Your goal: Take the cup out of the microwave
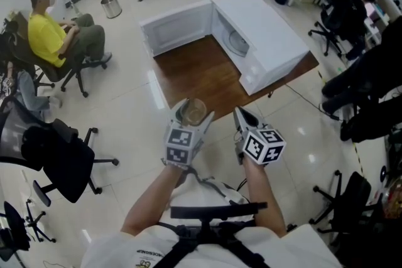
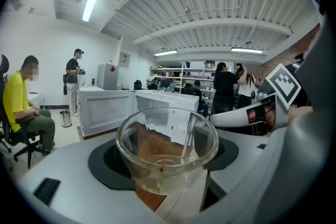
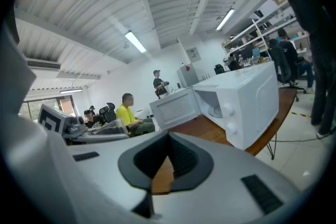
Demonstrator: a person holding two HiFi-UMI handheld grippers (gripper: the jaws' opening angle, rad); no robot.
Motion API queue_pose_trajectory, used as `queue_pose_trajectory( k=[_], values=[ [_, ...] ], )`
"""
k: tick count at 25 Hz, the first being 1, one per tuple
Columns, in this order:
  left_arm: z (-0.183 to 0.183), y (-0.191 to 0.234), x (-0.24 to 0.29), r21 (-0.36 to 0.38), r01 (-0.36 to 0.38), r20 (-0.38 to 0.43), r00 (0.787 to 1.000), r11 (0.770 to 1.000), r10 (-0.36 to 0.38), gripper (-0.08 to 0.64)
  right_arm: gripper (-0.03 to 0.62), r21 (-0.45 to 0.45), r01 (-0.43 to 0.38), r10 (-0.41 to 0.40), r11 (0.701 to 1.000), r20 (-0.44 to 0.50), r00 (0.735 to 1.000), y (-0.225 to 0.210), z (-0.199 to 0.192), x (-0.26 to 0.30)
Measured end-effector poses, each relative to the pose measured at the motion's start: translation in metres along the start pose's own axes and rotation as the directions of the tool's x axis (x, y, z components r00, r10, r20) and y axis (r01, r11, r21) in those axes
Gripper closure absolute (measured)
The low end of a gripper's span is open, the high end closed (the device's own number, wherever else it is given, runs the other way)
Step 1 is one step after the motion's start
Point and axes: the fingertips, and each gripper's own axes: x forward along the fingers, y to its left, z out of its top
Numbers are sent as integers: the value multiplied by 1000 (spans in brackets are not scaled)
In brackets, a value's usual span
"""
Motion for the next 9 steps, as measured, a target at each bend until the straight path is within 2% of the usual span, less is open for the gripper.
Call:
queue_pose_trajectory(
  k=[9],
  values=[
    [-7,15,12,-11,3,-18,1000,1000,-3,204,592,-2,3,-3,1000,-21,1000,-1,-2,19]
  ],
)
